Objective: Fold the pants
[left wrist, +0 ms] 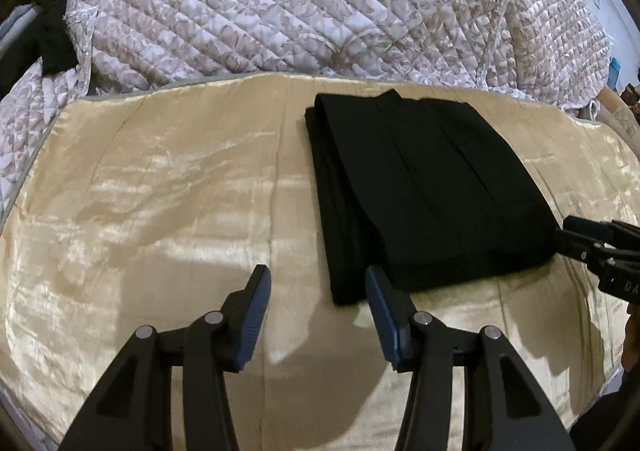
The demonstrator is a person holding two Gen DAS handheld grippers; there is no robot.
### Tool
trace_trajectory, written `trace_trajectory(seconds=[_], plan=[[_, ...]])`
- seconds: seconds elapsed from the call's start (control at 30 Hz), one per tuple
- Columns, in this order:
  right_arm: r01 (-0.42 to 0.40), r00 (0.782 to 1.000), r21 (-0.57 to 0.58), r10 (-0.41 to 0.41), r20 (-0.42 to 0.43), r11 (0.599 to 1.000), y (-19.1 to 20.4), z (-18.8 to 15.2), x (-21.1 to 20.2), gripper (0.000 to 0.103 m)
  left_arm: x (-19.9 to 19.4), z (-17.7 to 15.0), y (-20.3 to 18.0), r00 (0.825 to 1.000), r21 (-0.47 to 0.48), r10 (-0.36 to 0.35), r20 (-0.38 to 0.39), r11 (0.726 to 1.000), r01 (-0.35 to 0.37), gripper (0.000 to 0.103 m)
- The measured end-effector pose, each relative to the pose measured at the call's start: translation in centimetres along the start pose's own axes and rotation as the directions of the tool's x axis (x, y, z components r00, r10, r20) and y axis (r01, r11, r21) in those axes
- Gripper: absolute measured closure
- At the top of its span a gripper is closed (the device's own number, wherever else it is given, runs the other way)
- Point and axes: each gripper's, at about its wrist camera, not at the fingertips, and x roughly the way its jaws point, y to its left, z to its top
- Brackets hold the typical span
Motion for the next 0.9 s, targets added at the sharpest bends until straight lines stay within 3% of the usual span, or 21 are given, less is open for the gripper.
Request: trace_trajectory(seconds=[0.2, 0.43, 0.7, 0.9], plan=[[0.040, 0.999, -0.028, -0.039, 0.014, 0.999, 0.9, -1.6, -1.4, 0.052, -1.5, -1.3, -1.1, 1.000, 0.011, -0.020, 0.009, 1.000, 0.020, 0.051], [-0.009, 0.999, -0.009, 0.010, 0.049, 1.000, 2.3, -3.4, -3.0, 0.052, -2.3, -2.1, -2.3, 0.999, 0.023, -0.046, 0.015, 0.999, 0.046, 0.051], [0.005, 0.999, -0.008, -0.005, -0.036, 1.000, 2.8, -4.3, -0.3, 0.052, -0.8, -2.7, -2.7, 0.999, 0.028, -0.043, -0.031, 0.999, 0.044, 0.051], [0.011, 1.000, -0.017, -0.011, -0.028, 1.000, 2.8, -4.3, -0.1, 0.052, -0.8, -2.7, -2.8, 0.999, 0.034, -0.040, -0.029, 0.999, 0.041, 0.048]])
